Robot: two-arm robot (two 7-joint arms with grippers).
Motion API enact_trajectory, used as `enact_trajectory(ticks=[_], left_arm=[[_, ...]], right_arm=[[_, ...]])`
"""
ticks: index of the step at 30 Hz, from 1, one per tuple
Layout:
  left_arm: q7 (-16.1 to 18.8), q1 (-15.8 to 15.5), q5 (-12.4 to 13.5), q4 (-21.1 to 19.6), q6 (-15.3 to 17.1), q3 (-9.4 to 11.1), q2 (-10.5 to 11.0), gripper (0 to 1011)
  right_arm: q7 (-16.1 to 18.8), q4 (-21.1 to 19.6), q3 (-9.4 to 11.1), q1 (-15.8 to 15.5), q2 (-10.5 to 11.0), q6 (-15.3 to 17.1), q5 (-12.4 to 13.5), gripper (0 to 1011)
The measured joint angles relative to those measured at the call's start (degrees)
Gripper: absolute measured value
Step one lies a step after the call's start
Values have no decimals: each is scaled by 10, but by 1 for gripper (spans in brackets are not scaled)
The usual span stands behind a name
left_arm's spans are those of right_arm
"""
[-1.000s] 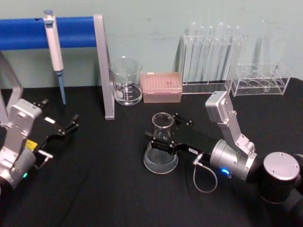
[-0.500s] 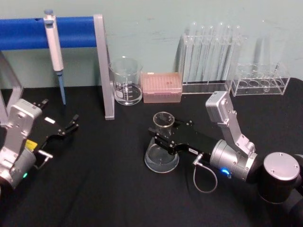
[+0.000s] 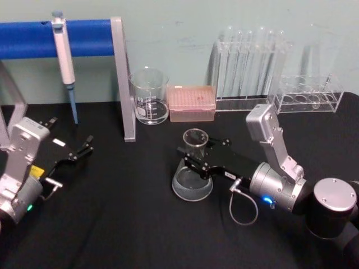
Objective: Grasp the erlenmeyer flask with one hand, shake it three times, then place it back.
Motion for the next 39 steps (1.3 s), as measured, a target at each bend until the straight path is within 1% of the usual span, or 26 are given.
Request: enact_trajectory(ticks=[9, 15, 21, 29, 39], left_arm=[[0, 0, 0, 0, 0, 0, 0, 1001], [0, 0, 0, 0, 0, 0, 0, 1001], [0, 0, 0, 0, 0, 0, 0, 1001], [0, 0, 0, 0, 0, 0, 0, 1001], [0, 0, 0, 0, 0, 0, 0, 1001]], right_arm=[[-11, -30, 14, 5, 2, 17, 9, 458], [-15, -58, 23, 9, 8, 24, 16, 458], [-20, -90, 32, 13, 17, 41, 27, 457], [-32, -115, 39, 13, 26, 52, 33, 458], [-39, -123, 45, 10, 32, 54, 38, 458]])
